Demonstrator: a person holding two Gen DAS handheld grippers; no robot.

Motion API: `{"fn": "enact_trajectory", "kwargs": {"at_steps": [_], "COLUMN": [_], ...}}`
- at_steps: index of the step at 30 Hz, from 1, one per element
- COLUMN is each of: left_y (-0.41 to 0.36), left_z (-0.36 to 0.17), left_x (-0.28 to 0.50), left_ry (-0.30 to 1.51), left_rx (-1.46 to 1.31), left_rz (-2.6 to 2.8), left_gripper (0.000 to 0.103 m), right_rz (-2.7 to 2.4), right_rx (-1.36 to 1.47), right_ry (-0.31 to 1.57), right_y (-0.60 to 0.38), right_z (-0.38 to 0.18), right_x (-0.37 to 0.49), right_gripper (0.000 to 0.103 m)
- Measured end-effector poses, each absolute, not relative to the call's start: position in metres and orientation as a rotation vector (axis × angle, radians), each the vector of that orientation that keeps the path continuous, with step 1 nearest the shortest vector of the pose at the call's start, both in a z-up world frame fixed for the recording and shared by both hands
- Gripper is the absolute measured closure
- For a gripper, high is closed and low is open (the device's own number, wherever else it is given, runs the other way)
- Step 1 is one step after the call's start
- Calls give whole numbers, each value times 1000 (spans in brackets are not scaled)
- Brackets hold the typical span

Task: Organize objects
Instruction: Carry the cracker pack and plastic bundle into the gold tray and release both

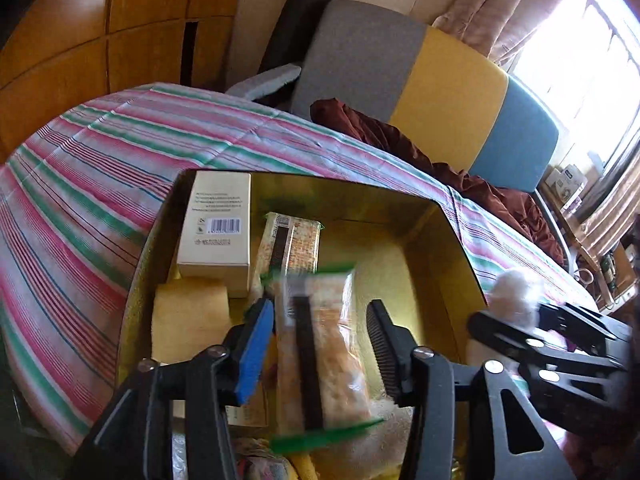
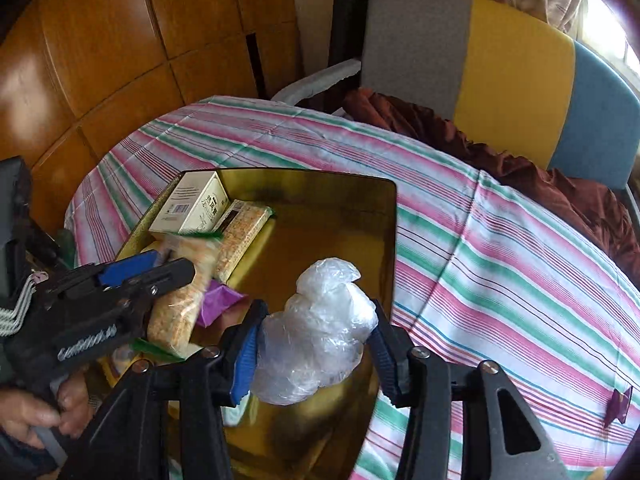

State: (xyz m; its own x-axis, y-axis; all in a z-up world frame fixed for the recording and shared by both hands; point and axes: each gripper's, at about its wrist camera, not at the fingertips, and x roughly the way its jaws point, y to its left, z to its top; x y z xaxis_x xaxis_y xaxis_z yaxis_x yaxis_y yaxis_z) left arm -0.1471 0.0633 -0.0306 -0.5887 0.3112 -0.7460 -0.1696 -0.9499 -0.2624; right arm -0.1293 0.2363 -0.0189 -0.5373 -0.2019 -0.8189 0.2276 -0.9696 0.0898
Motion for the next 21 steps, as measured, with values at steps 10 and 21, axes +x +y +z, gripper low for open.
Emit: {"fn": "enact_trajectory", "kwargs": {"at_steps": [10,21], "left_y": [56,50], "left_z": [-20,4], "left_x": [-116,-79], "left_ry": [-138,-62], "left_rx": [-1164,-1060], "left_rz": [2699,2776], "left_gripper": [50,39], "right_rz": [-2545,-2620], "right_rx": [1391,1295], "right_ry": [-36,-114], "right_y": [232,239], "right_z": [-35,-7], "right_x": [-124,-94], "right_gripper": [44,32]}}
